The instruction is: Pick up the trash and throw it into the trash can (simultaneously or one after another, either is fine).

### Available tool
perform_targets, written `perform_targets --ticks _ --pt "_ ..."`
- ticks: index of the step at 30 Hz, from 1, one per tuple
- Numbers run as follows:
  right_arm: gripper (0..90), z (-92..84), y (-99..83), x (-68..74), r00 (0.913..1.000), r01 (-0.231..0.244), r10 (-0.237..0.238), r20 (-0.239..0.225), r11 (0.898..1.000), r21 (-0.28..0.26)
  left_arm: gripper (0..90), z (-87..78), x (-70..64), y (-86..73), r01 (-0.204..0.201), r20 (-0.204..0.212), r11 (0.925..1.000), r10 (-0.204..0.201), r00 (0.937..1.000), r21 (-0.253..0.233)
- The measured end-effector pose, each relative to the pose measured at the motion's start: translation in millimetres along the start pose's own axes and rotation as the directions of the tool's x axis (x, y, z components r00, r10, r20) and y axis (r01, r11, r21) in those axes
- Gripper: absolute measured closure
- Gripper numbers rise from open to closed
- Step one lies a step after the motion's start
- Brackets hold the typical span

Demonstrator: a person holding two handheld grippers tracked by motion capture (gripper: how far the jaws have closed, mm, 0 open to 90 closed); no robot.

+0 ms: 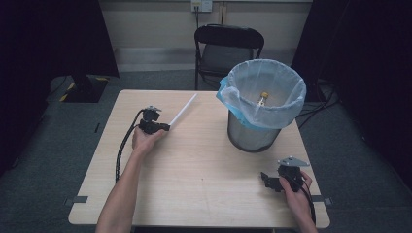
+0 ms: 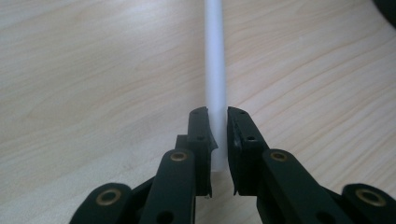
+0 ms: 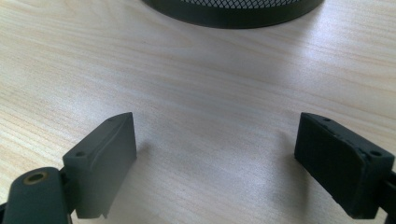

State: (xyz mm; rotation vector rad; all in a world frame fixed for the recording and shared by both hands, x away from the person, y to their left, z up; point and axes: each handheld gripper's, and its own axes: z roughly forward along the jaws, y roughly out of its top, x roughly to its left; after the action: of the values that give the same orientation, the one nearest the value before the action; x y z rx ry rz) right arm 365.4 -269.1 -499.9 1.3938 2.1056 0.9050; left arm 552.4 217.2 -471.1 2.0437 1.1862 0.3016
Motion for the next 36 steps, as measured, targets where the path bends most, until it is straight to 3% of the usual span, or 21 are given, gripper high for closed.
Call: perform_targets --ticks 5,11,15,16,17,22,25,29,32,34,36 --pt "12.0 0.0 0.0 0.0 1.0000 0.000 0.000 0.000 1.000 0.000 80.6 -6.8 -4.1 5.1 -0.009 0.022 0.9992 0.010 0.9997 -0.039" --pt "12.0 0.0 0.0 0.0 1.0000 0.000 0.000 0.000 1.000 0.000 80.6 -14.1 -3.4 9.2 0.034 0.054 0.9957 -0.029 0.9981 -0.086" --pt "12.0 0.0 0.0 0.0 1.0000 0.000 0.000 0.000 1.000 0.000 80.6 -18.2 -5.6 11.7 0.037 0.072 0.9929 -0.029 0.9970 -0.113" --pt "12.0 0.1 0.0 0.0 1.0000 -0.001 0.001 0.001 1.000 0.000 80.6 -20.0 -6.3 12.9 0.032 0.075 0.9921 -0.023 0.9969 -0.121" --pt "12.0 0.1 0.0 0.0 1.0000 -0.001 0.001 0.001 1.000 0.000 80.6 -24.6 -6.4 14.6 0.052 0.109 0.9880 -0.036 0.9934 -0.146" --pt "12.0 0.0 0.0 0.0 1.0000 -0.001 0.001 0.000 1.000 0.000 80.6 -33.8 -8.2 17.8 0.055 0.127 0.9823 -0.032 0.9913 -0.179" --pt "12.0 0.0 0.1 0.0 1.0000 -0.001 0.001 0.000 1.000 0.000 80.6 -39.7 -10.7 21.0 0.068 0.147 0.9733 -0.036 0.9884 -0.219" --pt "12.0 0.0 0.0 0.0 1.0000 0.000 0.000 0.000 1.000 0.000 80.6 -50.5 -17.6 30.7 0.042 0.152 0.9690 -0.005 0.9883 -0.243" --pt "12.0 0.1 0.1 0.0 1.0000 -0.001 0.001 0.001 1.000 0.000 80.5 -66.0 -24.7 43.1 0.041 0.172 0.9505 0.013 0.9850 -0.308" --pt "12.0 0.0 0.0 0.0 1.0000 -0.001 0.001 0.000 1.000 0.000 80.5 -73.7 -29.0 50.4 0.026 0.165 0.9449 0.030 0.9858 -0.326" --pt "12.0 0.0 0.0 0.0 1.0000 0.000 0.000 0.000 1.000 0.000 80.5 -80.0 -32.6 55.3 0.033 0.186 0.9351 0.035 0.9820 -0.353"
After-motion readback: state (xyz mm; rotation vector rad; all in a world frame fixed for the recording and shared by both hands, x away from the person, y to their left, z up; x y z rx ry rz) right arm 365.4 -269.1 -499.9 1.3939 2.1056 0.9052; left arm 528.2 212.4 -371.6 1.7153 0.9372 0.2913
